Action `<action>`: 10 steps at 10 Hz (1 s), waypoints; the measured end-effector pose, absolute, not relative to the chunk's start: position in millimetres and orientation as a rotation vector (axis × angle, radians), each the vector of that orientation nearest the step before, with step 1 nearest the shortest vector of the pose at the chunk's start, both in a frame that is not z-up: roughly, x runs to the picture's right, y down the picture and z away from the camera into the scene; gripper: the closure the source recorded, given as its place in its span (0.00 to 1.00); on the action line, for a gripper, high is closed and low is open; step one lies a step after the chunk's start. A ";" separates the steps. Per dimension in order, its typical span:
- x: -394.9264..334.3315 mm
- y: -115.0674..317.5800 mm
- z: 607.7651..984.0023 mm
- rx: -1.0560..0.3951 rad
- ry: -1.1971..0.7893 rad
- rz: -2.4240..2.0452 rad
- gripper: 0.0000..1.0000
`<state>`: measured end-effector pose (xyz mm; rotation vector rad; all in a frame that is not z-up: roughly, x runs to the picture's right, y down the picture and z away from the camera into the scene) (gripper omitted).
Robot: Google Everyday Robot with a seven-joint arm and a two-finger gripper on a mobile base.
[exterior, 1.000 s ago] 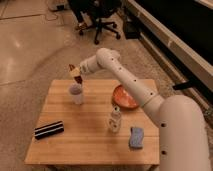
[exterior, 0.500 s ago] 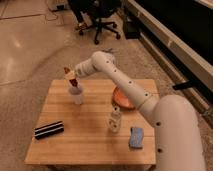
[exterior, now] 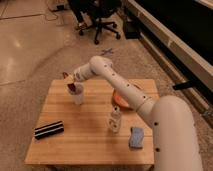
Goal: Place the pepper in the ceramic cup
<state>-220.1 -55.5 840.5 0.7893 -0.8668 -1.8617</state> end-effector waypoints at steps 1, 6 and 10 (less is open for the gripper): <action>-218.7 -51.4 843.9 0.782 -0.871 -1.856 0.20; -206.1 -56.7 854.1 0.769 -0.839 -1.862 0.20; -180.5 -76.9 853.6 0.765 -0.798 -1.884 0.20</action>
